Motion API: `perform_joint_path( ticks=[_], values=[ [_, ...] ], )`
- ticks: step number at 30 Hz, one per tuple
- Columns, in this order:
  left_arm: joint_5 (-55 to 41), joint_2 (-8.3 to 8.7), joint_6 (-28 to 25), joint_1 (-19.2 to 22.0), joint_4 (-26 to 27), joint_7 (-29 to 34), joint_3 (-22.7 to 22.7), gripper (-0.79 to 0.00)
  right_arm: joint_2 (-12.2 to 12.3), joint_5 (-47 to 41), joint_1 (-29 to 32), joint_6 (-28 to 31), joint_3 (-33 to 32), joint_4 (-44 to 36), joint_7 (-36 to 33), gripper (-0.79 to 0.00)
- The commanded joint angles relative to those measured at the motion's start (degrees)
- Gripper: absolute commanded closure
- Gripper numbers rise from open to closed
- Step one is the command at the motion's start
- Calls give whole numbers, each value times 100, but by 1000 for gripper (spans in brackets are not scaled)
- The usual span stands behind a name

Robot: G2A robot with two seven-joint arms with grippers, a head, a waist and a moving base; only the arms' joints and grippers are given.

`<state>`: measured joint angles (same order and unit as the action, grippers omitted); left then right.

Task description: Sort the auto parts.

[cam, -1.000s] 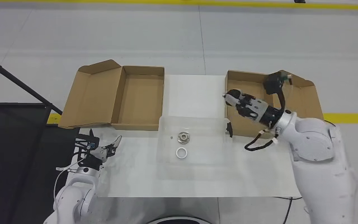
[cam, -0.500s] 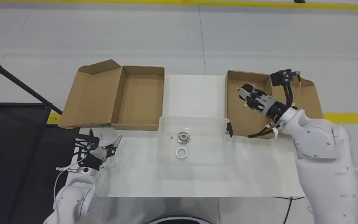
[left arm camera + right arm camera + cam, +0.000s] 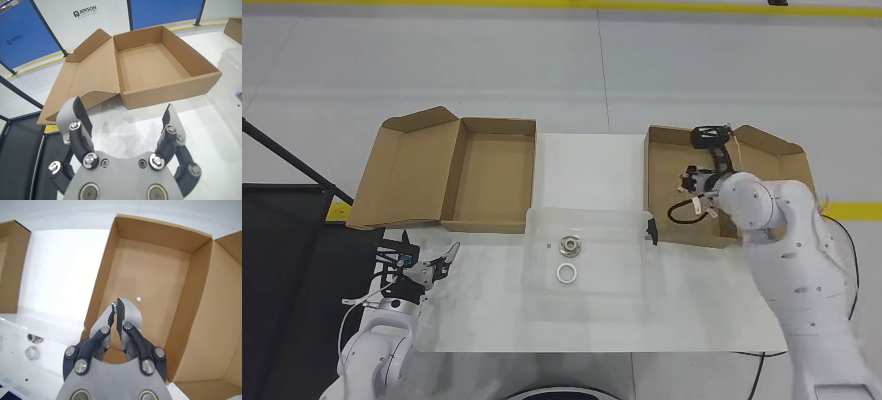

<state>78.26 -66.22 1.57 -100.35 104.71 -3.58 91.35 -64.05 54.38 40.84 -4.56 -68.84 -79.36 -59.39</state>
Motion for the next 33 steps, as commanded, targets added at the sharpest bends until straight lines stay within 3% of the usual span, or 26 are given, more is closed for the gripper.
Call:
perform_joint_path(
  ticks=[1,11,23,25,27,33],
  values=[
    [0,0,0,0,0,0,0,-785,-31,111,-147,-37,173,202,-180,0],
    [0,0,0,0,0,0,0,-785,-228,226,-924,209,877,1517,-930,0],
    [0,0,0,0,0,0,0,-785,-493,74,-1522,447,1395,2861,-937,0],
    [0,0,0,0,0,0,0,-785,-526,47,-1583,477,1441,2997,-911,-62],
    [0,0,0,0,0,0,0,-785,-557,27,-1642,505,1480,3110,-896,-188],
    [0,0,0,0,0,0,0,-785,-620,-9,-1762,573,1548,3329,-842,-246]
  ],
)
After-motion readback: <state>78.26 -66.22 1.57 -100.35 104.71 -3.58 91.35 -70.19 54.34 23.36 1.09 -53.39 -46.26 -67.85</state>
